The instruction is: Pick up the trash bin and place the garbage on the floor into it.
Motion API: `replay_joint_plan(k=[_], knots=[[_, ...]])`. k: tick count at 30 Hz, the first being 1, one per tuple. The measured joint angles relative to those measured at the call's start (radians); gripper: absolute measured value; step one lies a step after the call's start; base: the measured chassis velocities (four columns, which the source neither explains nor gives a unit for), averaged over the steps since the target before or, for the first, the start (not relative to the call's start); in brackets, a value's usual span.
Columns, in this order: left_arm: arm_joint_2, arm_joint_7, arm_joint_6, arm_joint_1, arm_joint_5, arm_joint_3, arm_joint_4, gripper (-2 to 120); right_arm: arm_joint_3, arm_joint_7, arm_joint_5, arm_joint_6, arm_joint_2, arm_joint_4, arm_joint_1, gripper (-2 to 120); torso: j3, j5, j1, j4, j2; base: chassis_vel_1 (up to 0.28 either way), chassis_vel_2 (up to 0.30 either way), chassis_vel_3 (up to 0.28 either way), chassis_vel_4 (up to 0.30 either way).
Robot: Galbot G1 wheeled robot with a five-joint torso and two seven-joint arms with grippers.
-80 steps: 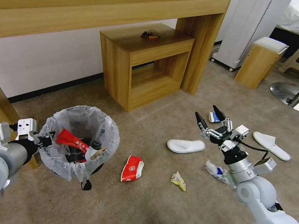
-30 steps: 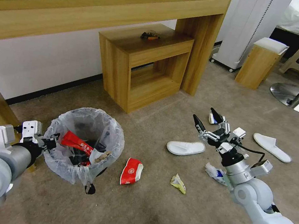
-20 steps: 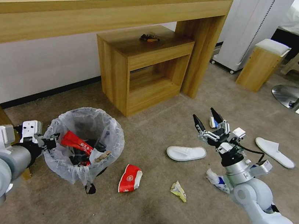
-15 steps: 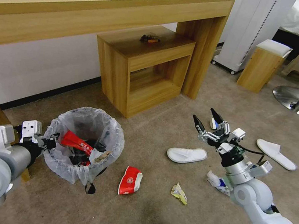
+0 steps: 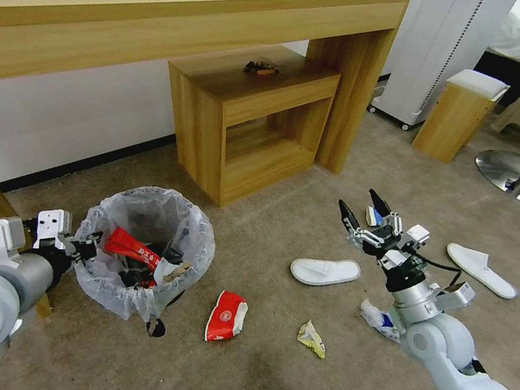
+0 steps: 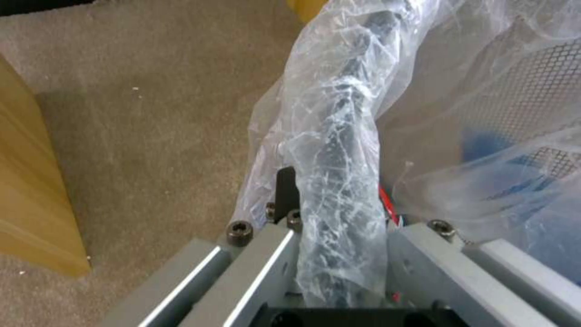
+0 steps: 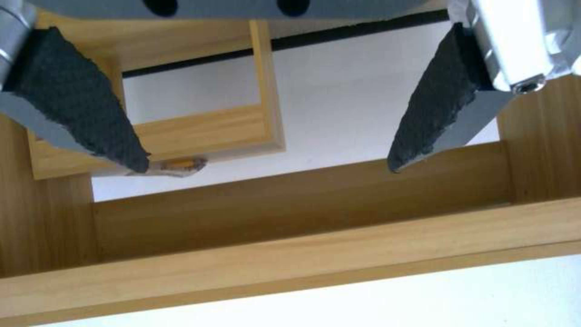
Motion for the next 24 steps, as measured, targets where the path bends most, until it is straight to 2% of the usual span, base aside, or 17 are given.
replay_joint_plan(k=[4,6,7,12,15,16,19,20,23,24], knots=[[0.000,0.000,0.000,0.000,0.000,-0.001,-0.001,0,0.005,0.001,-0.004,0.002,-0.003,0.002,-0.010,100,0.000,0.0000,0.000,0.0000,0.000,0.000,0.000,0.000,0.000],[0.000,0.001,0.000,0.001,0.001,-0.002,-0.001,0,0.005,0.041,-0.025,-0.020,-0.011,0.012,-0.029,100,0.000,0.0000,0.000,0.0000,0.000,0.000,0.000,0.000,0.000],[0.000,0.001,0.000,0.001,0.002,-0.002,-0.001,0,-0.004,0.095,-0.056,-0.041,-0.023,0.016,-0.046,100,0.000,0.0000,0.000,0.0000,0.000,0.000,0.000,0.000,0.000],[0.000,0.001,0.000,0.002,0.004,-0.003,-0.002,0,-0.004,0.123,-0.139,-0.101,-0.045,0.016,-0.080,100,0.000,0.0003,0.000,0.0000,0.000,0.000,0.000,0.000,0.000],[0.000,0.002,0.000,0.005,0.004,-0.006,-0.005,0,0.019,0.123,-0.210,-0.215,-0.081,0.031,-0.125,100,0.000,0.0000,0.000,-0.0001,0.000,0.000,0.000,0.000,0.000],[0.000,0.002,0.000,0.005,0.004,-0.006,-0.005,0,0.019,0.123,-0.210,-0.215,-0.081,0.031,-0.125,100,0.000,0.0000,0.000,-0.0001,0.000,0.000,0.000,0.000,0.000],[-0.002,0.002,0.000,0.005,0.004,-0.007,-0.006,0,0.042,0.128,-0.275,-0.376,-0.133,0.058,-0.175,100,0.000,-0.0001,0.000,-0.0001,0.000,0.000,0.000,0.000,0.000],[-0.002,0.002,0.000,0.005,0.004,-0.007,-0.006,0,0.042,0.128,-0.275,-0.376,-0.133,0.058,-0.175,100,0.000,-0.0001,0.000,-0.0001,0.000,0.000,0.000,0.000,0.000],[-0.008,0.003,0.000,0.003,0.008,-0.001,-0.008,0,0.034,0.109,-0.368,-0.515,-0.156,0.058,-0.190,100,0.000,-0.0001,0.000,0.0000,0.000,0.000,0.000,0.000,0.000],[-0.008,0.003,0.000,0.003,0.008,-0.001,-0.008,0,0.034,0.109,-0.368,-0.515,-0.156,0.058,-0.190,100,0.000,-0.0001,0.000,0.0000,0.000,0.000,0.000,0.000,0.000]])
